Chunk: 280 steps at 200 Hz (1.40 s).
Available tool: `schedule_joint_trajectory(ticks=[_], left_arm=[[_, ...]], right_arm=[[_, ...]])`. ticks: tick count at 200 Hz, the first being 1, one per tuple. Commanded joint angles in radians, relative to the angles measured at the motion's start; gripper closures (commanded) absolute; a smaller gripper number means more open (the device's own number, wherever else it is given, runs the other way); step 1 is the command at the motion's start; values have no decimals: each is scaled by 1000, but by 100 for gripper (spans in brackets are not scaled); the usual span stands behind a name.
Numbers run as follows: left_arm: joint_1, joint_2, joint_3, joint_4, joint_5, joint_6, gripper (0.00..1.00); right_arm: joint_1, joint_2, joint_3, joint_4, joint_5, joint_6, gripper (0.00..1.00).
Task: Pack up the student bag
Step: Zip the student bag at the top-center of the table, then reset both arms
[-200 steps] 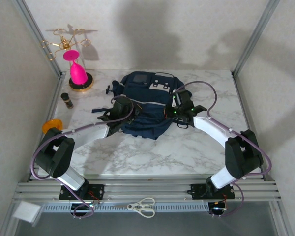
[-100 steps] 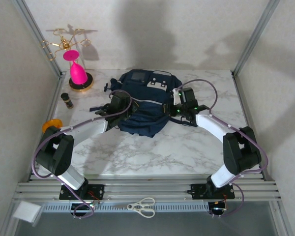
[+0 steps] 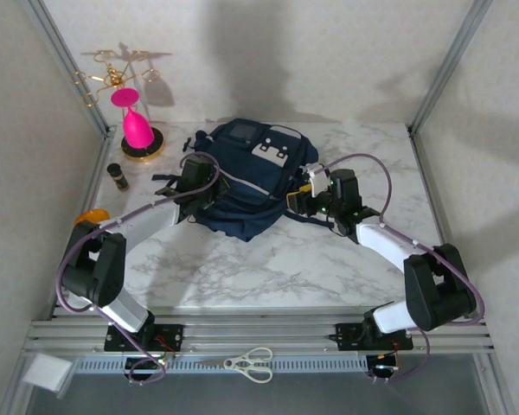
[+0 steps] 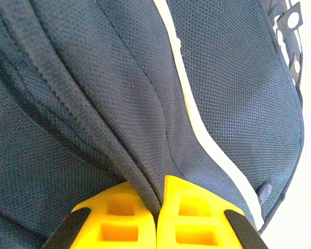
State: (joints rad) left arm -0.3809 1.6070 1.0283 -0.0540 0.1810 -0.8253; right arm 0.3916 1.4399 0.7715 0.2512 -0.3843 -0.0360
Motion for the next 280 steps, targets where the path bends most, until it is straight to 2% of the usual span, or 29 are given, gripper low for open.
schedule_joint_trajectory(ticks=[1,39,69,74,81,100,108,111,120,139,152,159,174,191,207,215,235,252,268,273,280], left_arm=[[42,-65,40,-29,-2,41,100],[67,-81,39,-39,14,50,100],[66,-71,-1,23,89,38,100],[68,-66,2,5,90,50,92],[70,-75,7,-30,65,72,71],[75,-174,-39,-87,-115,130,20],[86,-228,-70,-87,-173,160,4],[89,-248,-80,-88,-198,175,1],[102,-304,-111,-84,-319,231,1],[135,-375,-211,-27,-686,345,0],[168,-406,-321,113,-839,448,0],[177,-422,-410,273,-884,523,0],[203,-446,-596,609,-830,637,0],[225,-431,-750,933,-730,717,0],[230,-376,-837,1160,-647,760,0],[234,-331,-863,1254,-615,771,0],[246,-222,-881,1383,-506,784,0],[244,-127,-908,1504,-430,814,0],[243,-56,-916,1584,-425,818,1],[240,-51,-903,1568,-435,819,1],[243,-67,-865,1464,-449,802,1]], right_arm=[[11,47,36,114,-83,-148,47],[43,143,84,91,-102,-265,49],[90,185,106,120,19,-261,52],[89,182,109,123,23,-241,53],[88,163,106,128,40,-217,53],[84,73,57,159,179,-134,47],[80,32,34,157,272,-102,44],[77,19,26,150,320,-92,44],[65,-31,-6,143,458,-53,40],[-8,-130,-112,164,710,31,29],[-75,-169,-179,196,811,76,21],[-121,-185,-228,229,819,85,18],[-193,-205,-336,357,814,87,14],[-249,-183,-482,605,720,55,7],[-289,-137,-586,816,633,37,3],[-300,-132,-576,801,608,39,1],[-351,-81,-602,955,430,37,1],[-374,-3,-600,1040,389,39,1],[-389,102,-603,1137,340,36,1],[-389,121,-602,1162,339,36,1],[-390,97,-562,1038,377,50,1]])
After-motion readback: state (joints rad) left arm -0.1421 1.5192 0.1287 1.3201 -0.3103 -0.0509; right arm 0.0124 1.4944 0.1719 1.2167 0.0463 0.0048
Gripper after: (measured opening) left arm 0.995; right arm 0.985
